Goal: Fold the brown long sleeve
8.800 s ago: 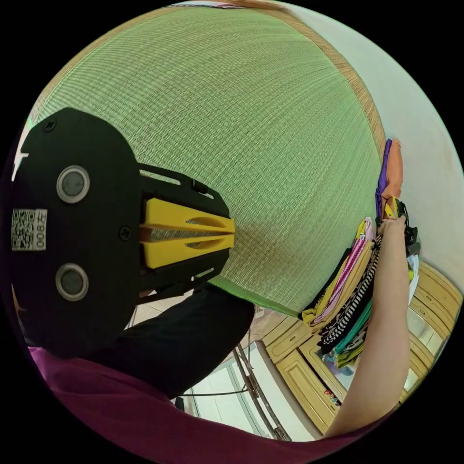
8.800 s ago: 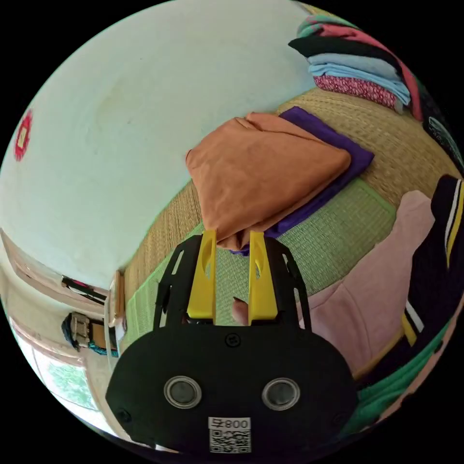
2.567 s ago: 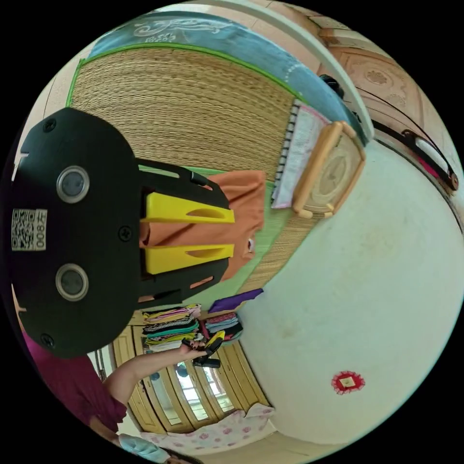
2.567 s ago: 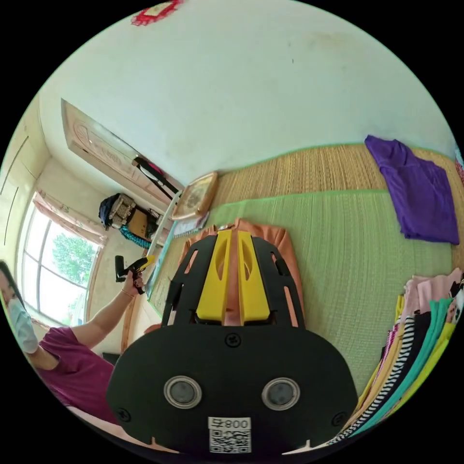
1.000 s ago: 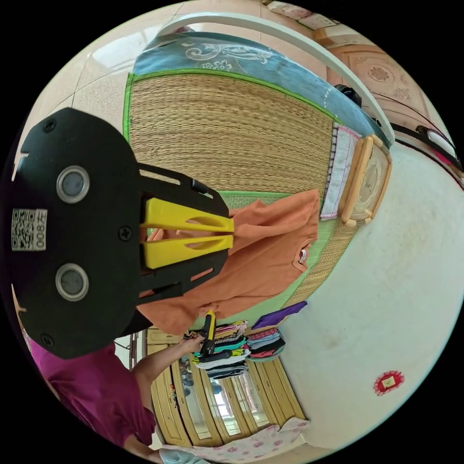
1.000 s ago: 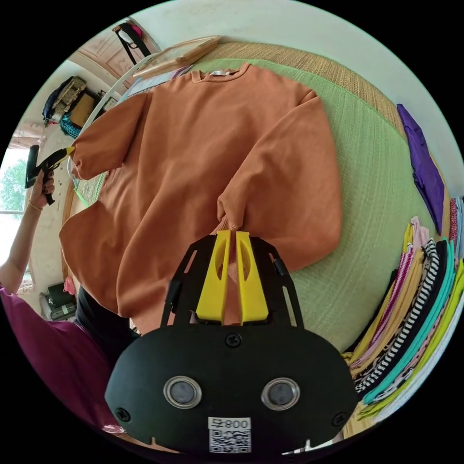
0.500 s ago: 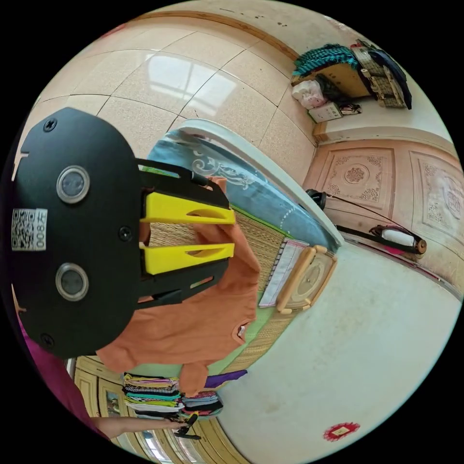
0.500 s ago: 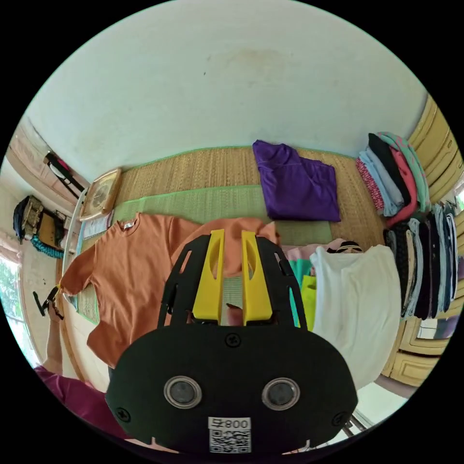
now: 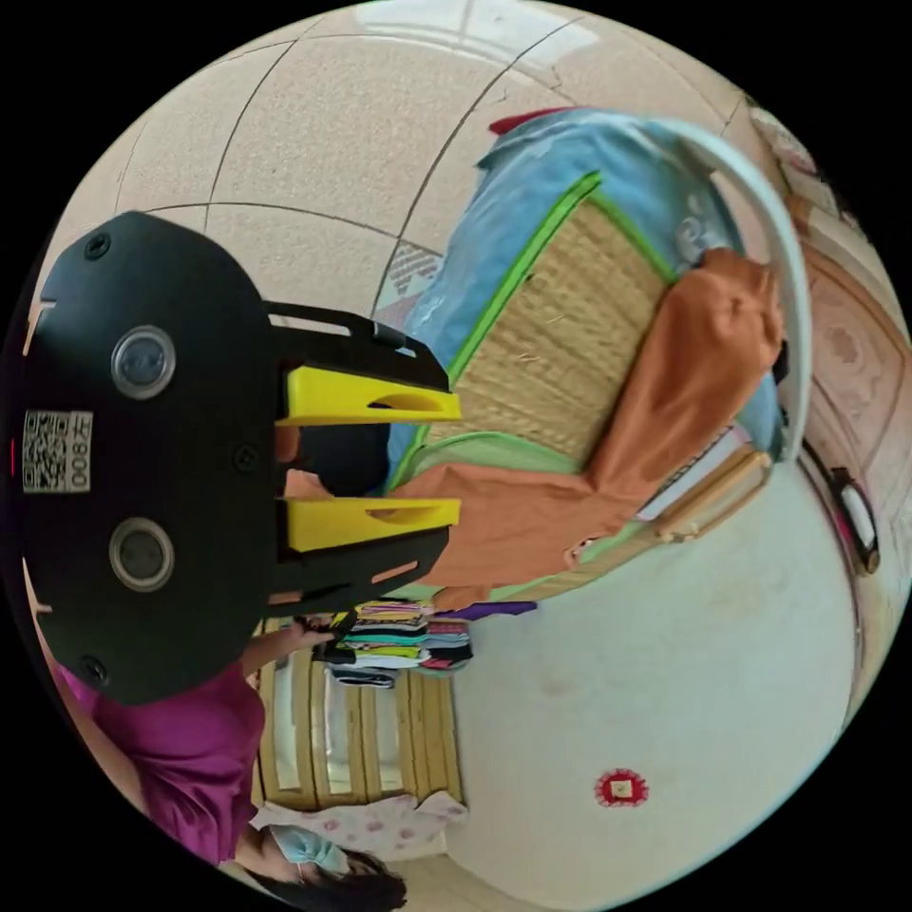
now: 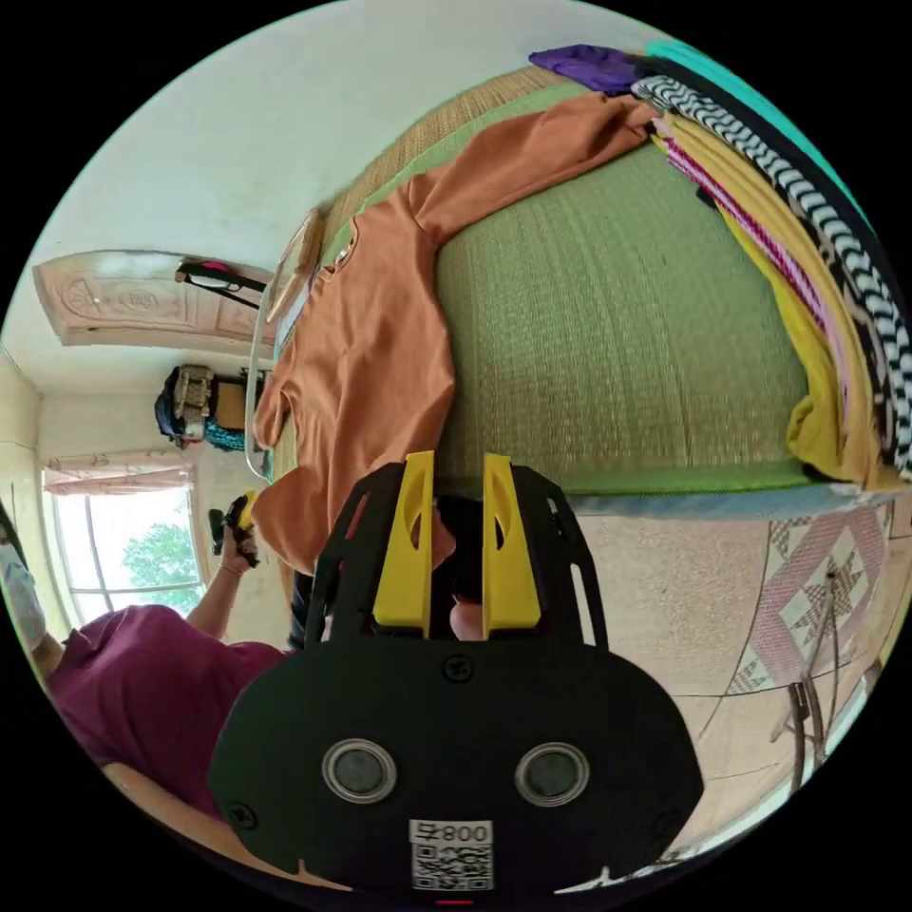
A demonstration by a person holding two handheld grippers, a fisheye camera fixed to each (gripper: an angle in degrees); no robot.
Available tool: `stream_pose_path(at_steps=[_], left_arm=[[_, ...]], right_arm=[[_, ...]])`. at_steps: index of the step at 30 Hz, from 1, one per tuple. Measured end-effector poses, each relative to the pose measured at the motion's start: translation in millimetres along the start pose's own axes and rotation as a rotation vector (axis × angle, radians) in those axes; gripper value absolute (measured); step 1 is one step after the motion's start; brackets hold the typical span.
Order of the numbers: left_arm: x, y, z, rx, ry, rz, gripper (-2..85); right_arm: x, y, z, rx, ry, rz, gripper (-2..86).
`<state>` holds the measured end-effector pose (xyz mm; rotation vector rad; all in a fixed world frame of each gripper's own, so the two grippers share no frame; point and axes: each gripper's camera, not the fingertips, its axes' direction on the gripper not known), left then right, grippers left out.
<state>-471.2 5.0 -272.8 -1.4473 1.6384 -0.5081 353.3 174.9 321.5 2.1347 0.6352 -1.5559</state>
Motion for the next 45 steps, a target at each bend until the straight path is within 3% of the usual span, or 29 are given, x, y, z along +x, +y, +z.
stream_pose_path(at_steps=[3,6,14,25,29,33,40,45], left_arm=[[1,39,57,-0.181,0.109,-0.018,13.1],[4,69,87,-0.251,0.209,-0.037,13.1],[20,107,67,-0.157,0.321,-0.015,12.5],[42,161,65,-0.097,0.456,-0.009,14.8],[60,170,83,-0.180,0.390,0.044,13.3],[81,180,111,-0.263,0.297,0.076,5.6],[99,207,84,-0.171,0.282,0.152,2.7],[74,224,97,-0.185,0.197,0.037,4.6]], right_arm=[[32,26,5,0.005,-0.151,0.013,9.2],[53,43,-1,0.038,-0.256,-0.007,9.4],[98,72,-21,0.080,-0.369,-0.056,11.2],[139,82,-26,0.083,-0.374,-0.076,11.6],[141,79,-18,0.025,-0.325,-0.100,9.0],[147,83,-12,-0.005,-0.350,-0.107,4.5],[128,117,-26,-0.068,-0.289,-0.190,0.9],[162,129,-9,-0.073,-0.399,-0.078,0.9]])
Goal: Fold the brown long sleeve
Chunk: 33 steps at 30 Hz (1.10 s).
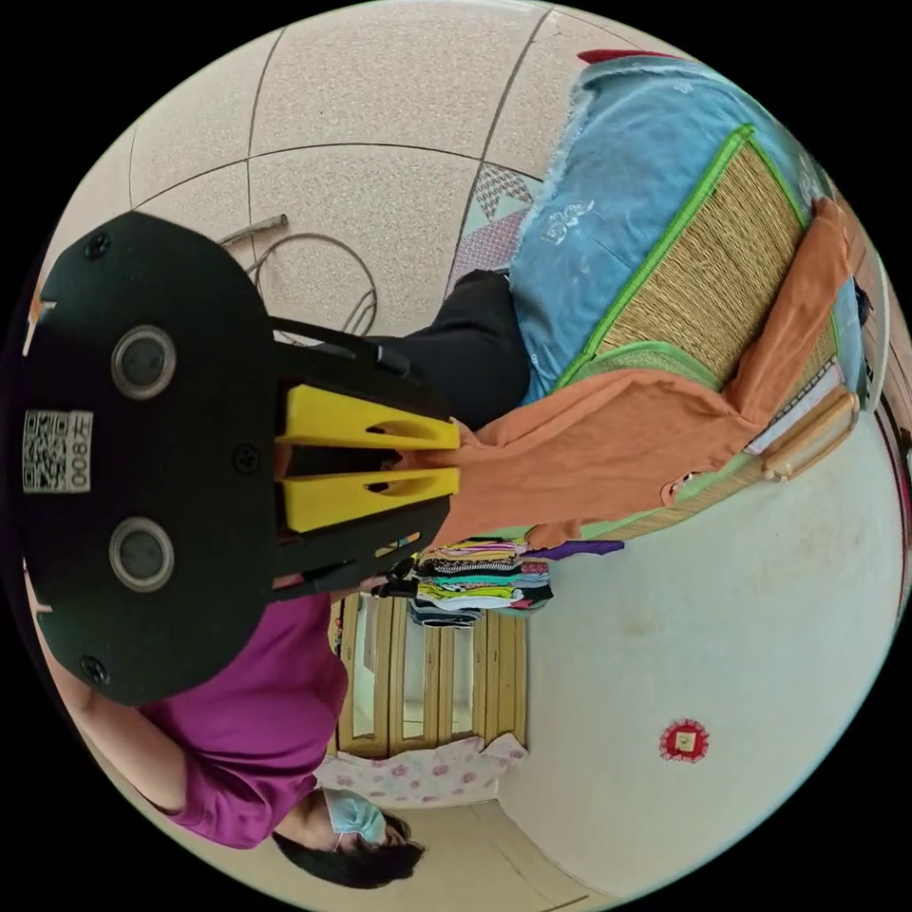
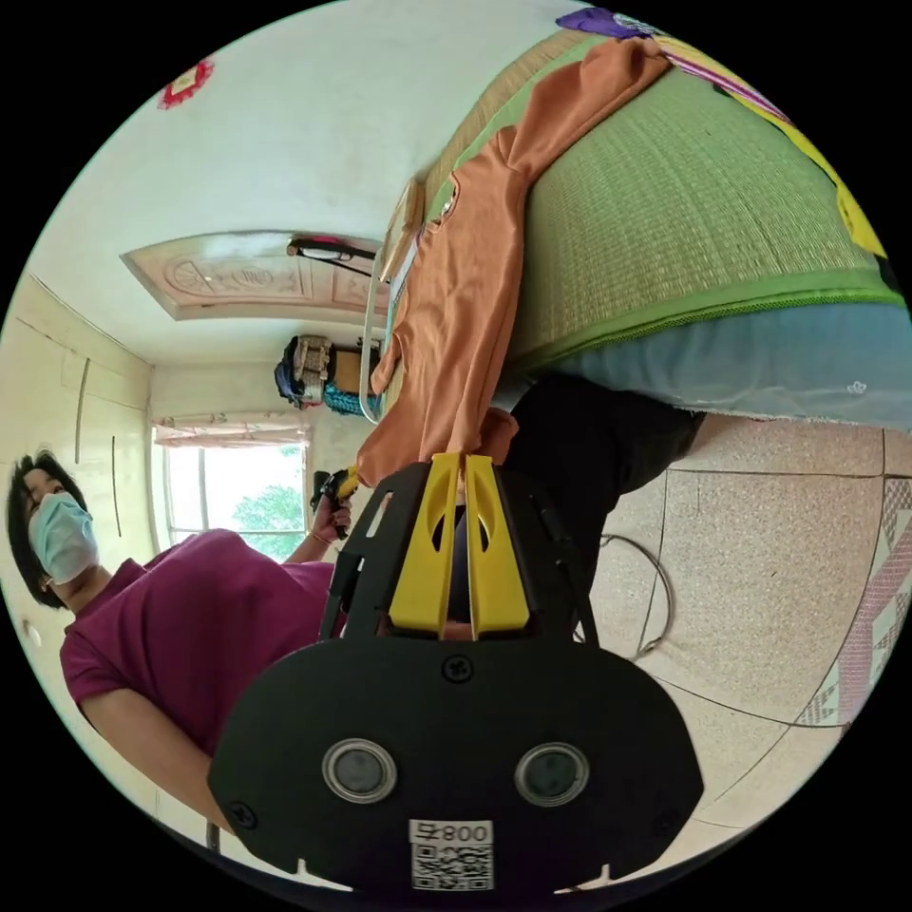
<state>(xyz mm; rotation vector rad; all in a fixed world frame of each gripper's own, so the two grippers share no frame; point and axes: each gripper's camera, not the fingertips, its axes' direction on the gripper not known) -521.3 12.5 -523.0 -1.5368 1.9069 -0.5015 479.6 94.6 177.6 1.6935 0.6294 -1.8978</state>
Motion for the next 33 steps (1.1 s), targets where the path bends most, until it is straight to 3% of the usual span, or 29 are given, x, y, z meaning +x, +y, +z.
stream_pose_path(at_steps=[4,8,14,20,25,33], left_arm=[[6,-4,0,0.165,-0.049,-0.014,5.3],[37,-47,28,0.159,-0.145,0.058,5.3],[95,-163,173,-0.047,-0.116,0.252,4.9],[153,-265,371,-0.272,0.029,0.436,3.8],[174,-312,505,-0.390,0.105,0.524,3.2],[152,-342,611,-0.451,0.156,0.492,2.7]], right_arm=[[3,-2,-24,0.130,0.069,0.015,1.9],[-17,-37,-55,0.260,0.247,-0.017,5.8],[-35,-149,-55,0.359,0.529,-0.037,8.4],[-21,-260,-57,0.499,0.659,0.058,9.9],[10,-309,-60,0.520,0.701,0.167,9.5],[21,-310,-56,0.579,0.605,0.125,1.2]])
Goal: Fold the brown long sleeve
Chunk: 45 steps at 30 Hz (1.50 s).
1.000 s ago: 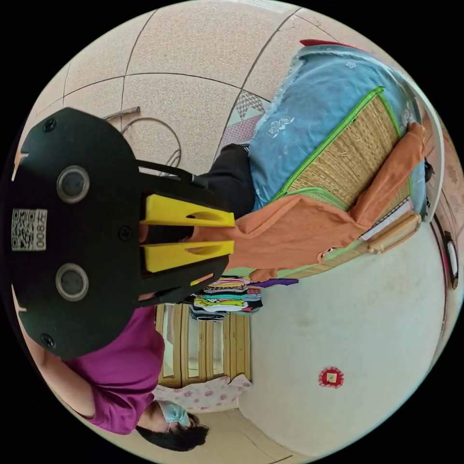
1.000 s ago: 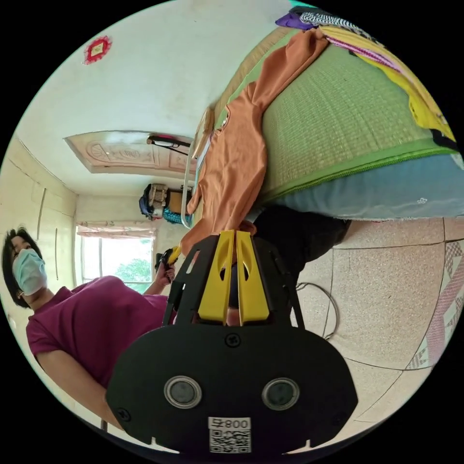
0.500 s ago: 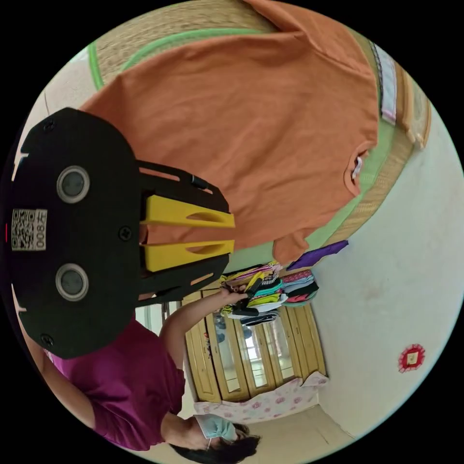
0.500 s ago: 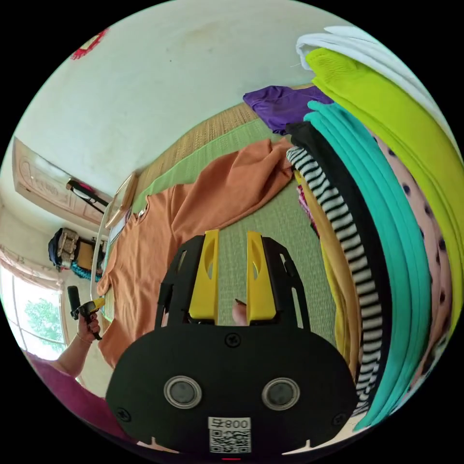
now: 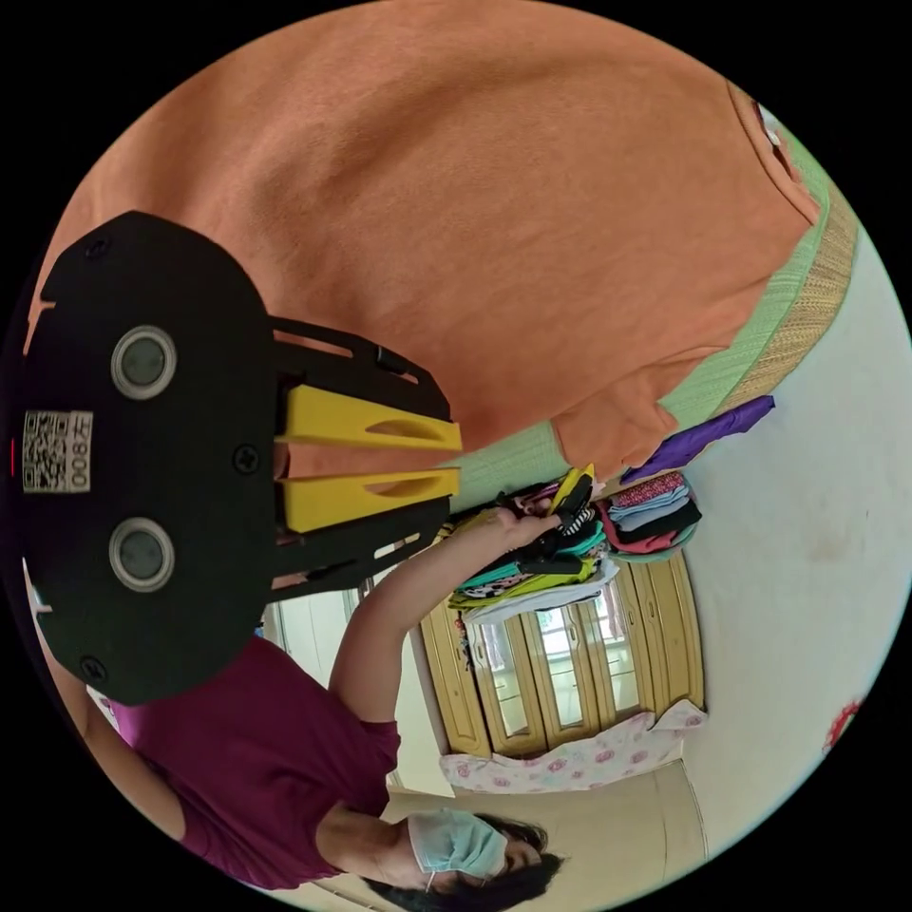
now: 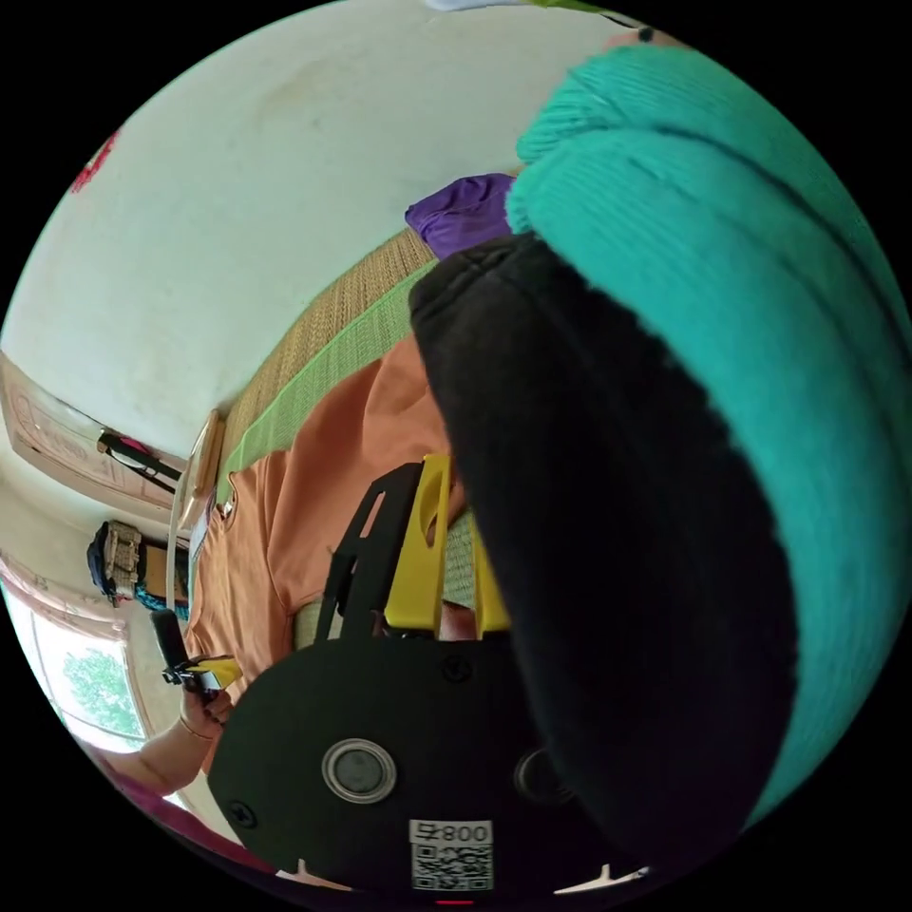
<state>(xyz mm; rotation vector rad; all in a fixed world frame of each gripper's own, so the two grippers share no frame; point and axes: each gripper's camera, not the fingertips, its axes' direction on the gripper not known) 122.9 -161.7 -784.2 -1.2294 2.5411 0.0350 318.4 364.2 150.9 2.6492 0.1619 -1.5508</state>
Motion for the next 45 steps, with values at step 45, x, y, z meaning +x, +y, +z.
stream_pose_path(at_steps=[45], left_arm=[[-171,-3,-118,0.586,-0.145,-0.053,4.5]], right_arm=[[-442,169,120,-0.484,-0.528,-0.759,2.4]])
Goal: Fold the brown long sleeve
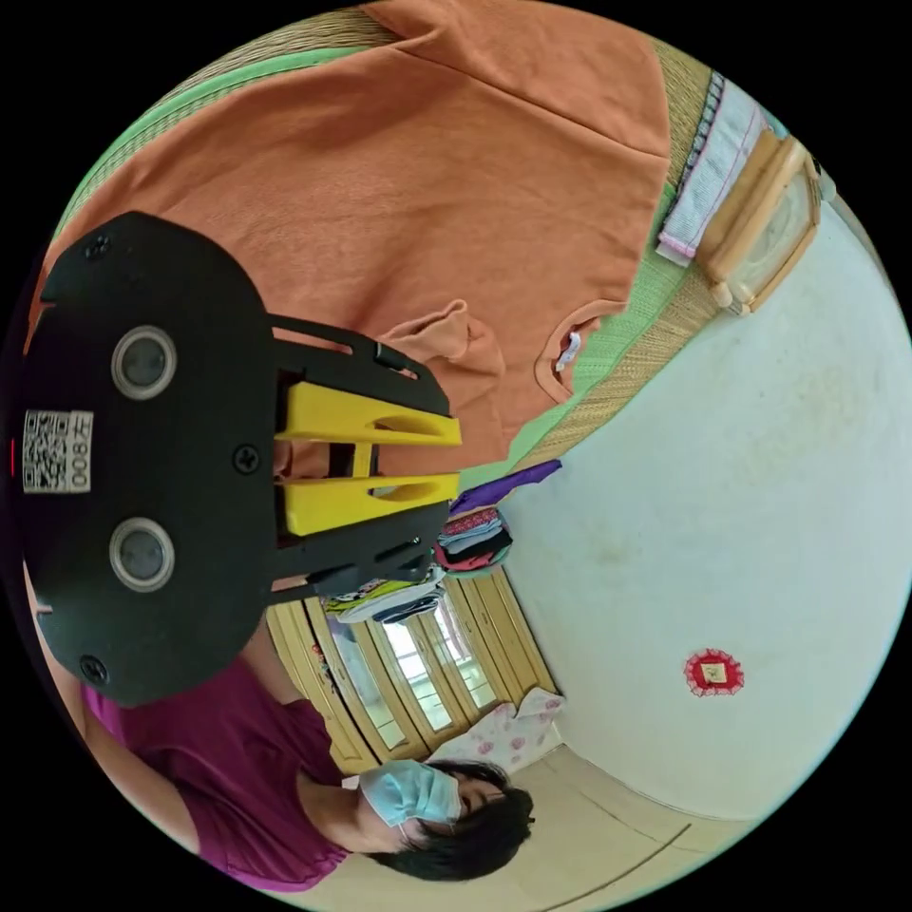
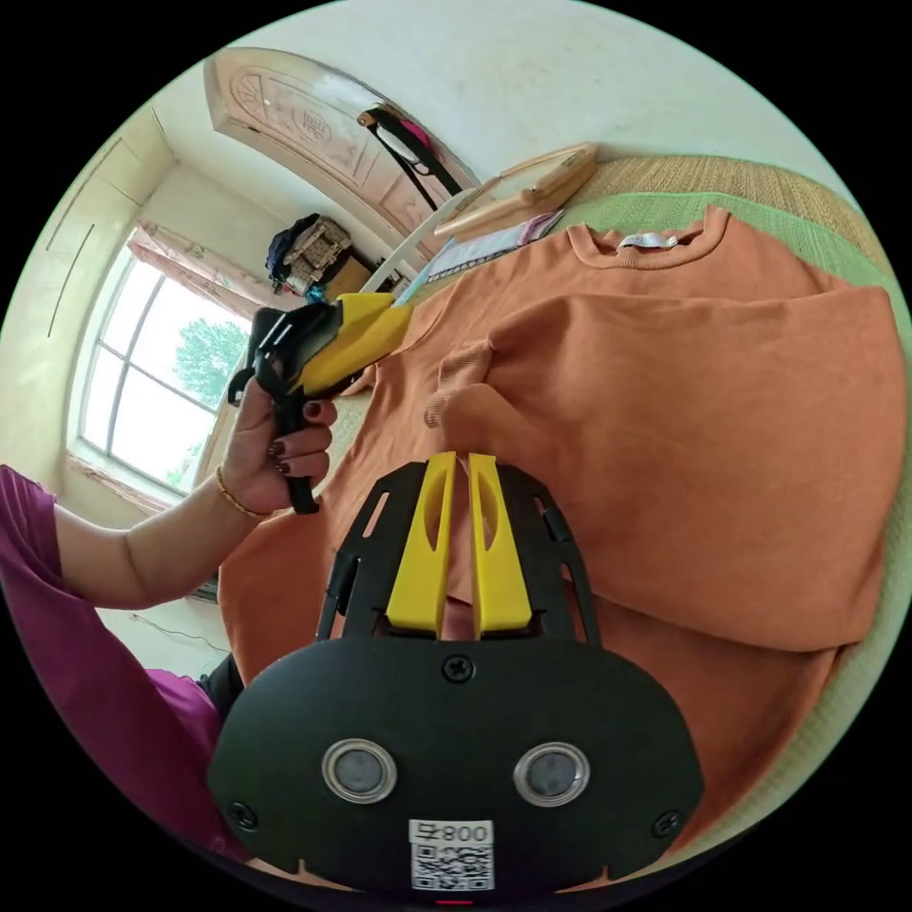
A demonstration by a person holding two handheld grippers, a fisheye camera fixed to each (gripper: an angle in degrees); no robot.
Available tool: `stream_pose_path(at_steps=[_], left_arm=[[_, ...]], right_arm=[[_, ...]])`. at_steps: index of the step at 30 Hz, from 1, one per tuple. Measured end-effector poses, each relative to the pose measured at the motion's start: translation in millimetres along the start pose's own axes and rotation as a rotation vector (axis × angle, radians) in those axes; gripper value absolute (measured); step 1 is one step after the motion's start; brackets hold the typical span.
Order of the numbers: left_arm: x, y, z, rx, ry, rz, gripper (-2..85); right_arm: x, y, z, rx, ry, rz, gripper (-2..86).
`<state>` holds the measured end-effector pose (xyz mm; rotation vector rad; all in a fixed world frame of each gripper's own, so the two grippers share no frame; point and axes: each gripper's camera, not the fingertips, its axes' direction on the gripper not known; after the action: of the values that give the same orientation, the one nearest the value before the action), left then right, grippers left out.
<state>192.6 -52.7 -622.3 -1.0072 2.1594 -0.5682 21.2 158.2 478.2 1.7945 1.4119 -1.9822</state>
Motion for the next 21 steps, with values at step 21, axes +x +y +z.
stream_pose_path(at_steps=[21], left_arm=[[37,-81,300,-0.438,-0.076,0.284,0.6]], right_arm=[[20,16,-89,0.127,0.581,0.199,0.2]])
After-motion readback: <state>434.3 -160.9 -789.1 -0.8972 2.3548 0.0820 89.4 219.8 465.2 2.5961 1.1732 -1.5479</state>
